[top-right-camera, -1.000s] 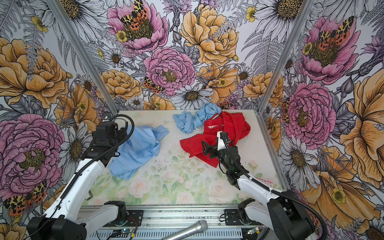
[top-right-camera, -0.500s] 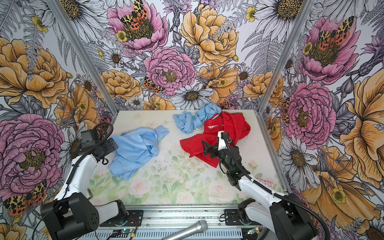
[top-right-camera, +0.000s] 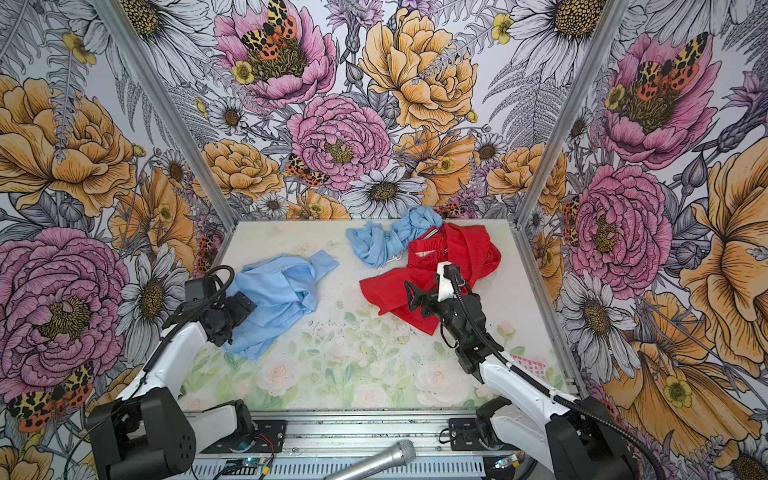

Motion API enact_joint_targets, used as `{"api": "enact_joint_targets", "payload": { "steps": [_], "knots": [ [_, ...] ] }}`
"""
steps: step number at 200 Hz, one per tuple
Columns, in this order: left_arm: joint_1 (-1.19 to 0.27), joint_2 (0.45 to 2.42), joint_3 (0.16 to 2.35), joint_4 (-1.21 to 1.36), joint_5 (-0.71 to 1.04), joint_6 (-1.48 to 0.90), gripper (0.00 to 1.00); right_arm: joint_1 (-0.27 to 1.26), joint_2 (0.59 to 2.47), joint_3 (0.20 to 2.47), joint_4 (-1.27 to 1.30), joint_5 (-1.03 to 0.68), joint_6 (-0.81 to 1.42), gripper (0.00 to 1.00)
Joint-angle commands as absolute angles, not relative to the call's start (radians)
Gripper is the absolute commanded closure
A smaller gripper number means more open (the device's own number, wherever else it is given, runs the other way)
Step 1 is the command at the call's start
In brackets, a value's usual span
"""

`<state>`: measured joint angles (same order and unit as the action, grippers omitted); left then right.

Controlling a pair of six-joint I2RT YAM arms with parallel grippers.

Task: Pick out a specific cloth from the pile
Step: 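Press and smooth the placed light blue shirt with the left gripper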

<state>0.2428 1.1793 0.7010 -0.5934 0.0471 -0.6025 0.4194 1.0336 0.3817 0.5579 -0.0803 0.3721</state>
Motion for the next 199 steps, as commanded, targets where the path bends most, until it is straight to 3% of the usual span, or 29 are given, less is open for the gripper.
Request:
{"api": "enact_joint_targets", "payload": {
  "steps": [1,48,81,101,119,139,157,173,199],
  "knots": [
    [0.213,1.161,0.662,-0.537,-0.027,-0.721,0.01,0.421,1.018,0.396,0.555,-0.066,0.353,0.01],
    [0.206,1.194,0.625,-0.499,-0.149,-0.764,0.02,0.422,1.025,0.396,0.558,-0.067,0.352,0.00],
    [0.194,1.342,0.670,-0.434,-0.163,-0.717,0.10,0.419,1.029,0.397,0.558,-0.063,0.346,0.00],
    [0.193,1.408,0.719,-0.415,-0.174,-0.673,0.27,0.419,1.029,0.396,0.557,-0.061,0.343,0.00],
    [0.217,1.415,0.764,-0.411,-0.178,-0.623,0.63,0.418,1.032,0.396,0.557,-0.057,0.340,0.00],
    [0.269,1.385,0.827,-0.440,-0.176,-0.558,0.91,0.416,1.037,0.398,0.557,-0.057,0.337,0.00],
    [0.299,1.364,0.955,-0.549,-0.265,-0.434,1.00,0.417,1.042,0.399,0.557,-0.060,0.341,0.01],
    [0.289,1.376,1.102,-0.656,-0.428,-0.308,1.00,0.415,1.043,0.400,0.557,-0.061,0.342,0.01],
    [0.251,1.454,1.297,-0.768,-0.471,-0.151,1.00,0.415,1.045,0.400,0.557,-0.060,0.342,0.01]
  ]
}}
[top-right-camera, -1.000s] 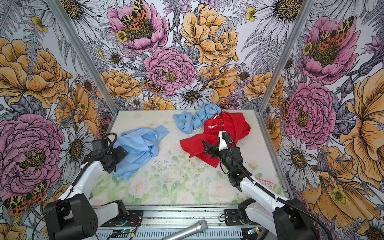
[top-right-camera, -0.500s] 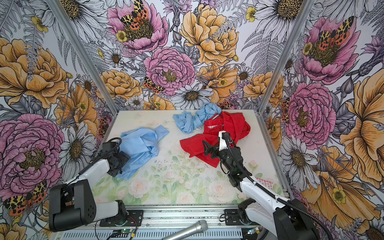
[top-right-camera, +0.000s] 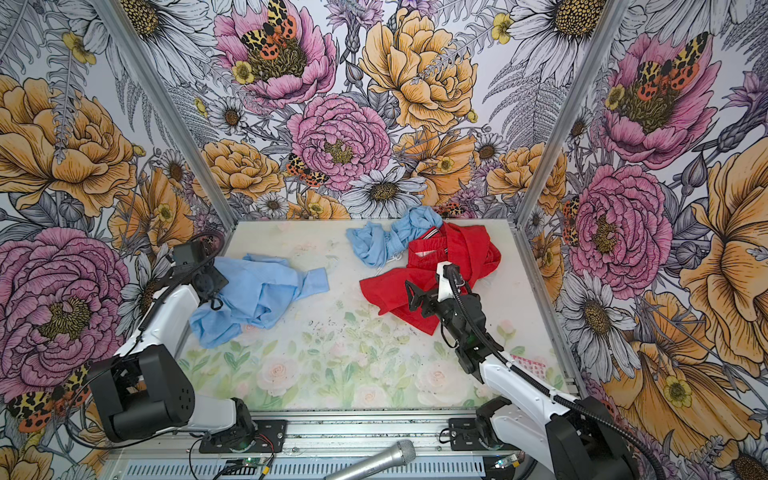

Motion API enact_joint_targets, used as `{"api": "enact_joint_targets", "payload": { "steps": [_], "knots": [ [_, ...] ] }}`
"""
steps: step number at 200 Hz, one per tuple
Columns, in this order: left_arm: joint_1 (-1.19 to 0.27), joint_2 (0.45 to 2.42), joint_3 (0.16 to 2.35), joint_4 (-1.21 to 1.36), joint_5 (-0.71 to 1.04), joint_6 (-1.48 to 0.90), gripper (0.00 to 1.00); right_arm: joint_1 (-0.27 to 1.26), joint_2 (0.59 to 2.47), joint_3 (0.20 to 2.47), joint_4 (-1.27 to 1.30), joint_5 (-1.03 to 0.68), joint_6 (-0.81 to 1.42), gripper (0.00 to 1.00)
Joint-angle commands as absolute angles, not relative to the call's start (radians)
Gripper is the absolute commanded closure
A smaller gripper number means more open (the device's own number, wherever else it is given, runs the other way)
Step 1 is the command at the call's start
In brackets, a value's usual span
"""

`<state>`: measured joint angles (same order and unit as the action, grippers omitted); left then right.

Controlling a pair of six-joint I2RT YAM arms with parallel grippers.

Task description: Pick out a specific cloth from the pile

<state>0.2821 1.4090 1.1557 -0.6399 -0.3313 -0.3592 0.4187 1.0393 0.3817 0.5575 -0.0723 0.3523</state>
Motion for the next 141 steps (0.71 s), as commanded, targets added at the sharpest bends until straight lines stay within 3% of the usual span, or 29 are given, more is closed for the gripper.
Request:
{"api": "enact_joint_targets", "payload": {
  "steps": [1,29,92,113,141],
  "knots": [
    [0.247,1.456,1.303,-0.771,-0.477,-0.147,1.00,0.415,1.045,0.400,0.557,-0.060,0.343,0.01],
    [0.101,1.514,1.384,-0.792,-0.552,-0.046,1.00,0.413,1.048,0.399,0.554,-0.057,0.340,0.01],
    [-0.184,1.664,1.375,-0.843,-0.573,-0.090,1.00,0.409,1.041,0.400,0.546,-0.055,0.337,0.00],
    [-0.188,1.660,1.338,-0.828,-0.385,-0.157,1.00,0.409,1.040,0.402,0.547,-0.060,0.342,0.01],
    [-0.130,1.642,1.272,-0.720,0.113,-0.214,1.00,0.408,1.044,0.402,0.549,-0.062,0.342,0.01]
  ]
}}
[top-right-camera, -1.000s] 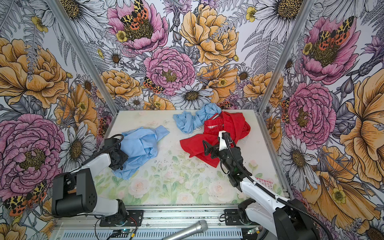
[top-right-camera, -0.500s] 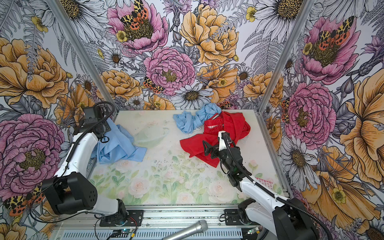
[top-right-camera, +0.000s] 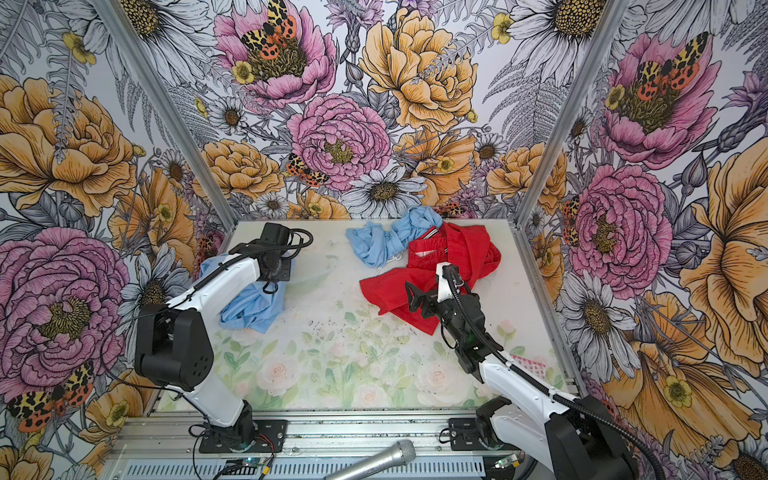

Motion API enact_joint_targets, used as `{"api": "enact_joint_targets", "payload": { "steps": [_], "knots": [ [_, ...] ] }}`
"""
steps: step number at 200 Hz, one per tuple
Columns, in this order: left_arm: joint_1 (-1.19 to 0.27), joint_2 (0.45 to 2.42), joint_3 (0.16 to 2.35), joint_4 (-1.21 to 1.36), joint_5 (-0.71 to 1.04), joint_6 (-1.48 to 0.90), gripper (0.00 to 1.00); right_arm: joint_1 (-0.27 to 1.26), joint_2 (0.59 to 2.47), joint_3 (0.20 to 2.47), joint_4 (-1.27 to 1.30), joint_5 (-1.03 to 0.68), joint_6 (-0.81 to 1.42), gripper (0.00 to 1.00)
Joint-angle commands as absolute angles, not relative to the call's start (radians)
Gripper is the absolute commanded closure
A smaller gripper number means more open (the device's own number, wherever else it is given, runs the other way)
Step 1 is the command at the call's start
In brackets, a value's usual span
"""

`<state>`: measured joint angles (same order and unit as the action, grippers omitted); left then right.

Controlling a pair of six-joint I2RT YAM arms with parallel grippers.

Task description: Pick out a specific cloth from the pile

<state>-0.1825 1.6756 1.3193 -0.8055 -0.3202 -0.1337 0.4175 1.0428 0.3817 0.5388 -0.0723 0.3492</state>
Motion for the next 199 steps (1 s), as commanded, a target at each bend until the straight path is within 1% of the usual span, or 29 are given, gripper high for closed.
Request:
{"api": "enact_joint_targets", "payload": {
  "steps": [1,12,18,38,70,97,141,165,199],
  "knots": [
    [-0.127,1.642,1.269,-0.716,0.127,-0.217,1.00,0.408,1.044,0.402,0.549,-0.062,0.342,0.01],
    [-0.098,1.634,1.248,-0.665,0.302,-0.237,1.00,0.408,1.044,0.402,0.548,-0.063,0.342,0.01],
    [-0.087,1.625,1.237,-0.645,0.359,-0.241,1.00,0.408,1.044,0.400,0.548,-0.062,0.341,0.01],
    [-0.051,1.579,1.220,-0.621,0.413,-0.243,1.00,0.408,1.049,0.400,0.551,-0.061,0.341,0.00],
    [0.093,1.496,1.148,-0.535,0.600,-0.333,1.00,0.407,1.056,0.405,0.552,-0.064,0.341,0.01],
    [0.191,1.454,1.113,-0.533,0.669,-0.325,1.00,0.407,1.065,0.406,0.555,-0.067,0.342,0.01],
    [0.326,1.439,1.052,-0.583,0.488,-0.276,1.00,0.407,1.080,0.407,0.557,-0.069,0.342,0.00],
    [0.373,1.458,1.042,-0.622,0.301,-0.262,1.00,0.407,1.087,0.408,0.558,-0.069,0.341,0.01],
    [0.373,1.509,1.016,-0.624,0.040,-0.217,1.00,0.407,1.099,0.412,0.561,-0.074,0.342,0.00]
  ]
}}
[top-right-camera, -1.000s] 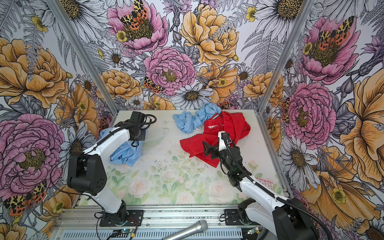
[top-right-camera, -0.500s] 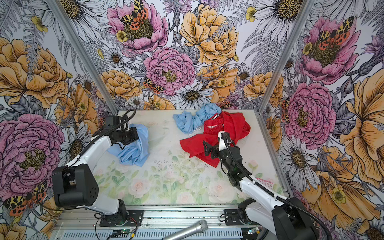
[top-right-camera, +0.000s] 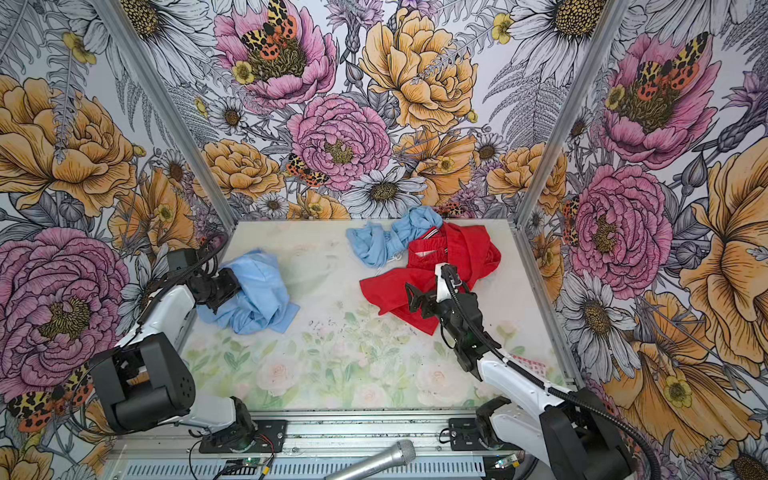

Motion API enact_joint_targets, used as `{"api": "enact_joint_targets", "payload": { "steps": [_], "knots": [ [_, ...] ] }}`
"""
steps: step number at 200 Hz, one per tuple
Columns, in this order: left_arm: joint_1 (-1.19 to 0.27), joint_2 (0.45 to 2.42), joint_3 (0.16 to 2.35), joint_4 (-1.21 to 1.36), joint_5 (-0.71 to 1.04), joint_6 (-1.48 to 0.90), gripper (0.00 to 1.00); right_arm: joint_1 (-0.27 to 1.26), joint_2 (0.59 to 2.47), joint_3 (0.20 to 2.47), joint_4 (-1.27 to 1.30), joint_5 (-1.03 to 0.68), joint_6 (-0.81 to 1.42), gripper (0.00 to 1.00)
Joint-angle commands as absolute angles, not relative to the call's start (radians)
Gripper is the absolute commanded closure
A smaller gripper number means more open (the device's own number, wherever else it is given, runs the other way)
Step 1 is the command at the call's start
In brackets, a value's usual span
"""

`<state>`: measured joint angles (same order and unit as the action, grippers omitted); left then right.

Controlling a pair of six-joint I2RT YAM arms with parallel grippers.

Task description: Pick out a specific cloth from the pile

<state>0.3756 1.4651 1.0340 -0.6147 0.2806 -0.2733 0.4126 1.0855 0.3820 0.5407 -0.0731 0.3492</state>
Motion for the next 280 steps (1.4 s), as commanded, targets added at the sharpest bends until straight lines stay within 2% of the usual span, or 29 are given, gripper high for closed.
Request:
{"api": "enact_joint_targets", "payload": {
  "steps": [1,25,46,66,79,108,136,159,174,190,201,232,280],
  "knots": [
    [0.372,1.511,1.015,-0.624,0.032,-0.215,1.00,0.407,1.099,0.411,0.561,-0.073,0.342,0.00],
    [0.360,1.553,1.021,-0.625,-0.054,-0.189,1.00,0.408,1.106,0.413,0.561,-0.072,0.341,0.01],
    [0.358,1.544,1.036,-0.624,-0.026,-0.178,0.94,0.407,1.112,0.413,0.562,-0.072,0.340,0.01],
    [0.334,1.463,1.022,-0.623,-0.060,-0.186,0.64,0.406,1.114,0.413,0.561,-0.072,0.339,0.01],
    [0.311,1.378,1.004,-0.623,-0.131,-0.185,0.40,0.407,1.115,0.413,0.563,-0.074,0.341,0.01],
    [0.280,1.178,0.967,-0.624,-0.273,-0.195,0.18,0.407,1.114,0.413,0.562,-0.079,0.342,0.01],
    [0.237,1.043,0.968,-0.639,-0.259,-0.175,0.16,0.407,1.108,0.413,0.559,-0.080,0.344,0.01],
    [0.055,1.024,0.979,-0.637,-0.161,-0.104,0.14,0.407,1.107,0.414,0.561,-0.084,0.346,0.01],
    [-0.115,1.101,1.018,-0.678,-0.201,-0.035,0.11,0.407,1.107,0.415,0.561,-0.084,0.346,0.00],
    [-0.240,1.236,1.076,-0.738,-0.378,0.022,0.10,0.408,1.111,0.413,0.561,-0.080,0.344,0.00],
    [-0.264,1.338,1.117,-0.759,-0.437,0.038,0.09,0.407,1.112,0.413,0.561,-0.080,0.343,0.01],
    [-0.293,1.542,1.221,-0.757,-0.444,0.071,0.09,0.407,1.108,0.414,0.560,-0.082,0.343,0.01],
    [-0.474,1.779,1.360,-0.760,-0.502,0.156,0.07,0.406,1.109,0.418,0.556,-0.080,0.337,0.01]
  ]
}}
